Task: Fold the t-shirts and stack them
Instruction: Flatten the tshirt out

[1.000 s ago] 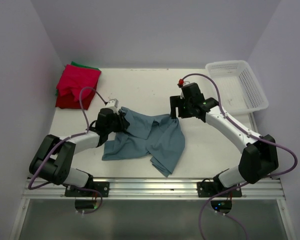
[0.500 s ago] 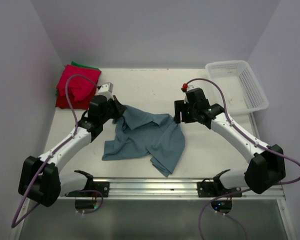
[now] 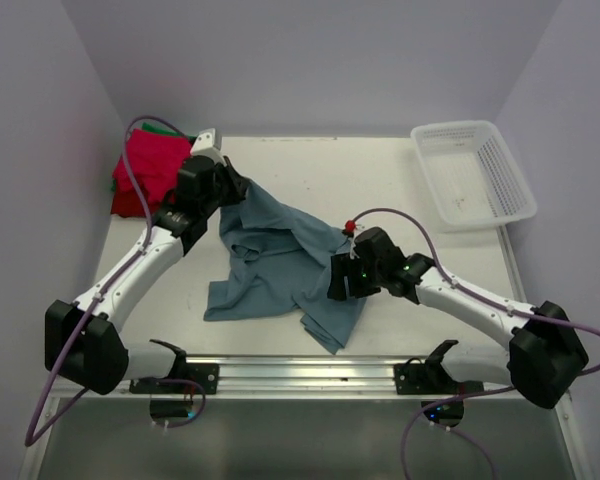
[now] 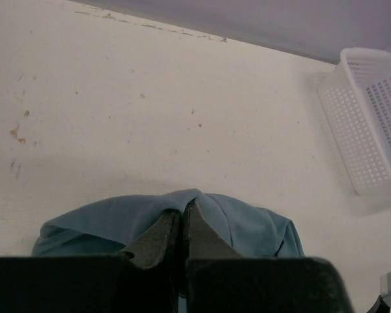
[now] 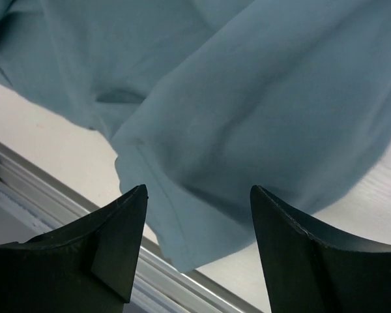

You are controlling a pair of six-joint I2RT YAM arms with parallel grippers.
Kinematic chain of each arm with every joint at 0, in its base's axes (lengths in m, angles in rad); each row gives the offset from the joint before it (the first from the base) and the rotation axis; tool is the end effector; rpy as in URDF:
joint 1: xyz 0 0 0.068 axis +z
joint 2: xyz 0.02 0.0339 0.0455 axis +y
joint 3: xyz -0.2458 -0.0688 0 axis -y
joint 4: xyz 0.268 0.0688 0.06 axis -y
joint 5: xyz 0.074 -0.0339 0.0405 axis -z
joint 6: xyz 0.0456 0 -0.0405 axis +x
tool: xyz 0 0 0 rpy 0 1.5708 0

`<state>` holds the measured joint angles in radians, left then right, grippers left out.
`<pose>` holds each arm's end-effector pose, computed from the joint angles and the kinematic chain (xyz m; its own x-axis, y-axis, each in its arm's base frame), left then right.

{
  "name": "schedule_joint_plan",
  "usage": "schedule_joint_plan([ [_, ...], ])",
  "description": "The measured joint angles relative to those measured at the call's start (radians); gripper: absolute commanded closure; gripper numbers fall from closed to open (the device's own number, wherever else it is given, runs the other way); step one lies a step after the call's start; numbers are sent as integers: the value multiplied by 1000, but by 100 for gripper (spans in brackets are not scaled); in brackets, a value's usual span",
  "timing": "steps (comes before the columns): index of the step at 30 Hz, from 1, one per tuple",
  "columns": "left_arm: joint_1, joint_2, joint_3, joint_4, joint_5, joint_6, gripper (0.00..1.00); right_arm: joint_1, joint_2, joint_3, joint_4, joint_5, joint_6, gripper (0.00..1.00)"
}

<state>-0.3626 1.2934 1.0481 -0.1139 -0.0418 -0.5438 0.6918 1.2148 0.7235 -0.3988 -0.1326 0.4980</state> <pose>0.3178 -0.1185 0.3010 -0.4457 -0.3838 -0.8087 0.1019 0.8758 -0.4718 0.2071 0.1794 0.1777 -0.8584 -0.0963 -0.5038 -0.3259 0.8608 0.3909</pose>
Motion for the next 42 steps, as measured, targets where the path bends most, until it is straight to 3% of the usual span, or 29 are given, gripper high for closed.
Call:
schedule_joint_plan([
  [6,0,25,14,-19,-9,-14,100,118,101,52,35,16,27,31],
  [15,0,16,14,-34,-21,-14,100,166,452,460,-34,172,-8,31],
  [20,5,-23,14,-45,-33,-13,100,174,565,475,-90,237,27,34],
  [34,53,-55,-3,-44,-12,-14,100,275,272,185,-209,306,154,41],
  [40,54,-55,-5,-44,-11,-15,100,277,149,117,-270,321,172,53],
  [42,55,-55,-7,-44,-11,-15,100,277,117,87,-285,321,179,63],
])
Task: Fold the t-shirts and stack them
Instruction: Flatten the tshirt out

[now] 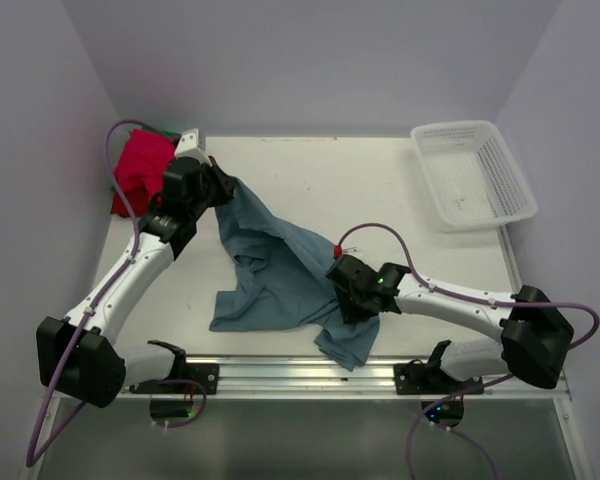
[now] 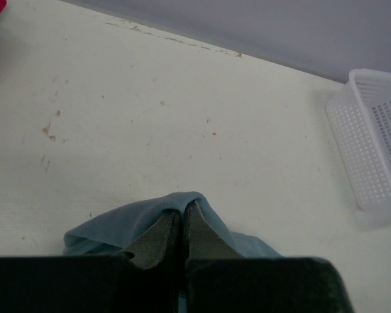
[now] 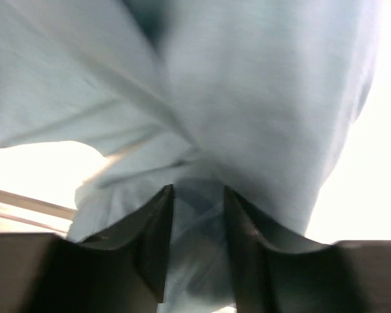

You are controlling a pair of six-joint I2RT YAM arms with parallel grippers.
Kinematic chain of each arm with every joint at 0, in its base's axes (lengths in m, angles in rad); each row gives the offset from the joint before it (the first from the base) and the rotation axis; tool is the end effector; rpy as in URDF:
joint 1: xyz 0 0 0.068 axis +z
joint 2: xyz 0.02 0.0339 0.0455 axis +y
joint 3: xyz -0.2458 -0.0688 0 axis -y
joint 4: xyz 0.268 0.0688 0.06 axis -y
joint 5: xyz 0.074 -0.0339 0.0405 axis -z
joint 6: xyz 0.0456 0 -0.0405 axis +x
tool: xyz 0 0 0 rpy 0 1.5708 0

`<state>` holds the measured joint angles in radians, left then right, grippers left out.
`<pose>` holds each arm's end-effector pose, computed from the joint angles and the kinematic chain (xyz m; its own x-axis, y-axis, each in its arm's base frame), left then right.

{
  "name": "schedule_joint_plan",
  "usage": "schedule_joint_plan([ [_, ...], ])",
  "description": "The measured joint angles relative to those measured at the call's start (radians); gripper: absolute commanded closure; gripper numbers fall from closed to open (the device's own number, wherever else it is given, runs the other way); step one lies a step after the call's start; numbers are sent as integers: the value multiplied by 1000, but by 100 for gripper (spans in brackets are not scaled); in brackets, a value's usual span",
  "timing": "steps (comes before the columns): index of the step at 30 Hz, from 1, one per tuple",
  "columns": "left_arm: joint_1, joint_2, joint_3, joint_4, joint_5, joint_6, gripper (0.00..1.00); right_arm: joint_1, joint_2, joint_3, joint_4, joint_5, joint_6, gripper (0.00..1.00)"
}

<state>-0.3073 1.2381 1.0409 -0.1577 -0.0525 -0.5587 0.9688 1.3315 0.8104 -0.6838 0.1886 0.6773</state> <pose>0.3118 -0.0964 0.3106 -0.4161 -0.4233 -0.8048 0.0408 0.8754 -0.4816 0.1580 0.2148 0.1600 -0.8956 -0.2165 -0.3885 -0.2699 0.9589 0.0878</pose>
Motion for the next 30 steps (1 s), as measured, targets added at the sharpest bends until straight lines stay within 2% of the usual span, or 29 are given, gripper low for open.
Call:
schedule_joint_plan([
  [3,5,0,-3,0,3,0,100,0,-23,-48,-7,-2,15,73],
  [6,10,0,-4,0,6,0,100,0,-30,-104,-5,-13,29,99],
  [12,14,0,-5,-1,19,0,100,7,-113,-193,-5,-18,76,100],
  [17,20,0,-5,-1,20,0,100,42,-261,-211,-100,26,145,100],
  [24,29,-10,-5,-9,18,2,100,91,-393,-130,-357,180,291,100],
  [30,32,-61,-9,-49,8,3,100,91,-425,-36,-453,319,383,100],
])
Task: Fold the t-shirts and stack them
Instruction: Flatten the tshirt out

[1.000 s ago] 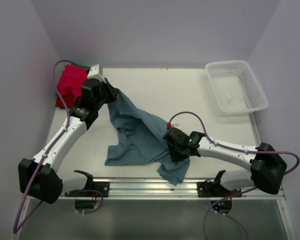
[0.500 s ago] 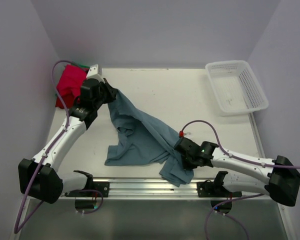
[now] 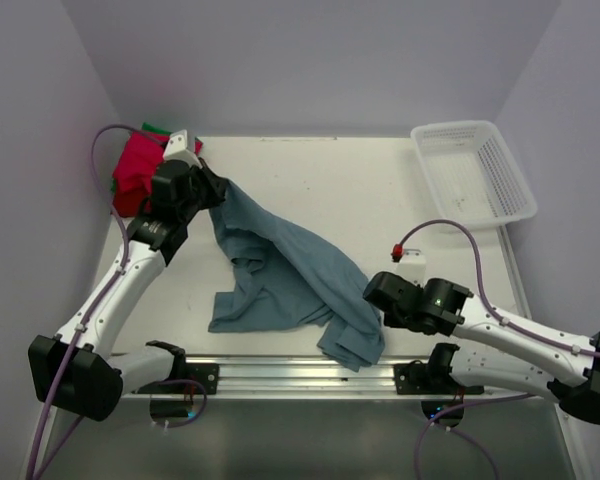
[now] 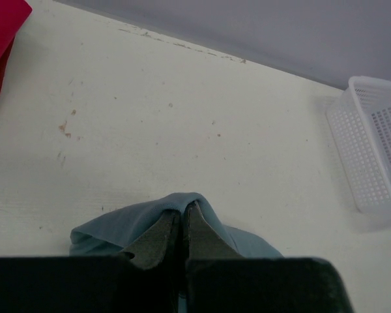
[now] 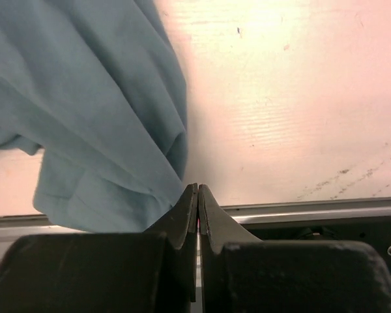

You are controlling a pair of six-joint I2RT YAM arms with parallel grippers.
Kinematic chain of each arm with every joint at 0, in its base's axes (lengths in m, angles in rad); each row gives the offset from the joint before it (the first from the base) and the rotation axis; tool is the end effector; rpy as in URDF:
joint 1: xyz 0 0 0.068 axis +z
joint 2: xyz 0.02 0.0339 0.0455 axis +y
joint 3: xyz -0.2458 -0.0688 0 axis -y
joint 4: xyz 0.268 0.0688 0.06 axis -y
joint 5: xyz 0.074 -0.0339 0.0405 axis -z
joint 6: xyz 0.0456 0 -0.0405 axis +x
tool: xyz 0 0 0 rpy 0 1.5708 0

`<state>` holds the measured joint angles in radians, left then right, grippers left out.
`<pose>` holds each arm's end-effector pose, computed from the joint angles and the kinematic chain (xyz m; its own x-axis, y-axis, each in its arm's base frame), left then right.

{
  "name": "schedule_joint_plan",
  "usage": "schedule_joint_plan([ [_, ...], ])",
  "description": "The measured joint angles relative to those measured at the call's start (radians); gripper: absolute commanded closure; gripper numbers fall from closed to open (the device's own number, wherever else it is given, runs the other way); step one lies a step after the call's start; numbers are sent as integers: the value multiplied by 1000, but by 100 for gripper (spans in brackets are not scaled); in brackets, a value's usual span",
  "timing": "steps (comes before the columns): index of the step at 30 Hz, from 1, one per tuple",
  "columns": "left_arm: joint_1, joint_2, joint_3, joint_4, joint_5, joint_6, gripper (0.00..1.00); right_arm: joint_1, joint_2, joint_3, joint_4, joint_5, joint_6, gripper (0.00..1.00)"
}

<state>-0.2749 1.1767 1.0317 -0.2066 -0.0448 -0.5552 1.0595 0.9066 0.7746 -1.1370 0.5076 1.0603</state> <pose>0.3006 -0.0827 0.3199 -0.4033 -0.4334 -0.8059 0.0213 0.8760 -0.4818 0.1054 0.1425 0.2225 -0.8316 0.0762 -0.5502 0.0698 0.9970 0.0326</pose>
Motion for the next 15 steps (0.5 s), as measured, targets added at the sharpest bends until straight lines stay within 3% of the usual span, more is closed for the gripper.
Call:
schedule_joint_plan([
  [3,3,-23,0,-5,-3,1,100,0,53,40,30,3,-23,98],
  [4,5,-27,0,-5,-4,1,100,1,72,43,62,-26,-39,87],
  [10,9,-29,0,-8,-4,0,100,130,269,-37,333,-230,-79,50],
  [13,11,-29,0,-10,-4,0,100,233,385,-43,410,-276,-75,45],
  [14,12,-29,0,-10,-4,0,100,259,415,-43,429,-284,-74,48],
  [15,12,-29,0,-10,-4,0,100,278,439,-42,442,-291,-73,56],
])
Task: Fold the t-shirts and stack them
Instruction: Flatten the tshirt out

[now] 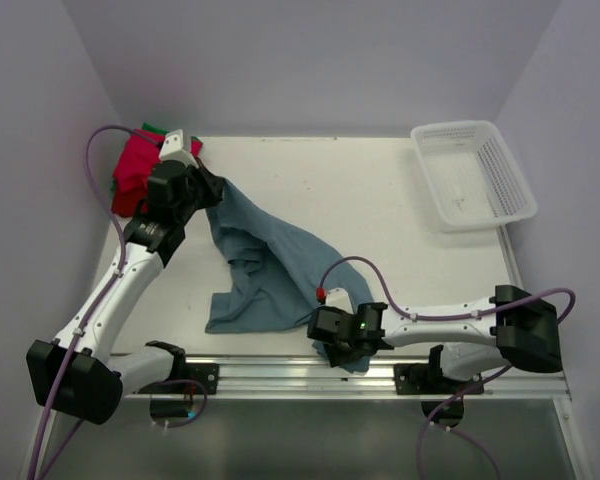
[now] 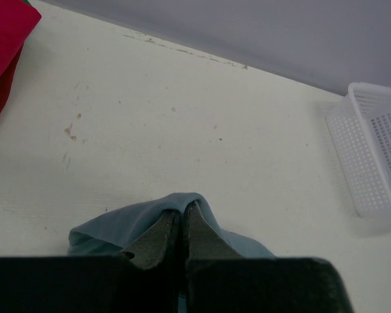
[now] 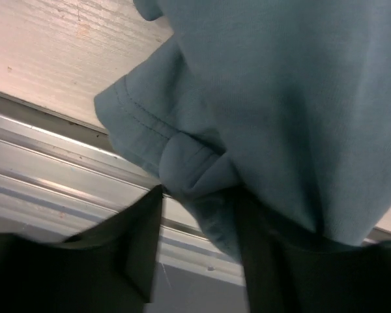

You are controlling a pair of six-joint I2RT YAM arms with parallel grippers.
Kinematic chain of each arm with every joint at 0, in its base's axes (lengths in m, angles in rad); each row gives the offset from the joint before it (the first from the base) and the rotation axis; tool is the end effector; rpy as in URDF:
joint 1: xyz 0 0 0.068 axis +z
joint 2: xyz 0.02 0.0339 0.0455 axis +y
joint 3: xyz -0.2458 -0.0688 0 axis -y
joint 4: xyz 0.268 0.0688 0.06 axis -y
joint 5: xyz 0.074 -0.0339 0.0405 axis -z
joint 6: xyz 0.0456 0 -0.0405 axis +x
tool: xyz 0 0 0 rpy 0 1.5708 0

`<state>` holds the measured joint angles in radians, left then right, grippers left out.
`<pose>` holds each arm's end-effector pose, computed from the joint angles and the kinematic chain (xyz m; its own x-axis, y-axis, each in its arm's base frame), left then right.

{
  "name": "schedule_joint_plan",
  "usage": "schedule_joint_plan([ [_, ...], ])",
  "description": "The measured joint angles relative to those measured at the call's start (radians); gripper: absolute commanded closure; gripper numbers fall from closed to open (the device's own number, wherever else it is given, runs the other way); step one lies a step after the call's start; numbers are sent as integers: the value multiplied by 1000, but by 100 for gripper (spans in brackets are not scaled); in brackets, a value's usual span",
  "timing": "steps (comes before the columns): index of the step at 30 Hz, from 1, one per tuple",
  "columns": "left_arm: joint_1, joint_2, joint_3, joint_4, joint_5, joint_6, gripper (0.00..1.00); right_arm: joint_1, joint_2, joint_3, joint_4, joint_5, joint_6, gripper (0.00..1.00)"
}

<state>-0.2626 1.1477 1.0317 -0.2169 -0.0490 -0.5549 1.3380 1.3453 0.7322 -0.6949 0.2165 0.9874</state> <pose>0.2953 -0.0771 0.3271 -0.3813 -0.4424 -0.8117 0.0161 0.8747 -0.4843 0.0671 0.2406 0.1335 -0.9051 -0.2842 -0.3162 -0.3305 0.9382 0.1025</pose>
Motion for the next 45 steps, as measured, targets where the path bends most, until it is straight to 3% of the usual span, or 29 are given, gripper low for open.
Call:
schedule_joint_plan([
  [3,1,0,0,0,0,0,100,16,31,2,14,7,10,72],
  [6,3,0,-7,2,1,0,100,15,27,2,3,29,38,76],
  [9,7,0,-21,2,2,-1,100,17,9,2,-30,63,72,100],
  [18,15,-5,-47,3,11,0,100,-2,-150,124,-349,318,172,100],
  [27,24,-44,-48,-6,11,1,100,-420,-178,335,-364,482,-80,100],
  [32,48,-95,-48,-35,7,17,100,-644,-32,385,-244,489,-224,100],
  [37,76,-122,-48,-56,3,25,100,-822,231,415,-81,390,-304,100],
  [45,93,-121,-72,-68,9,26,100,-901,559,550,63,260,-362,100],
])
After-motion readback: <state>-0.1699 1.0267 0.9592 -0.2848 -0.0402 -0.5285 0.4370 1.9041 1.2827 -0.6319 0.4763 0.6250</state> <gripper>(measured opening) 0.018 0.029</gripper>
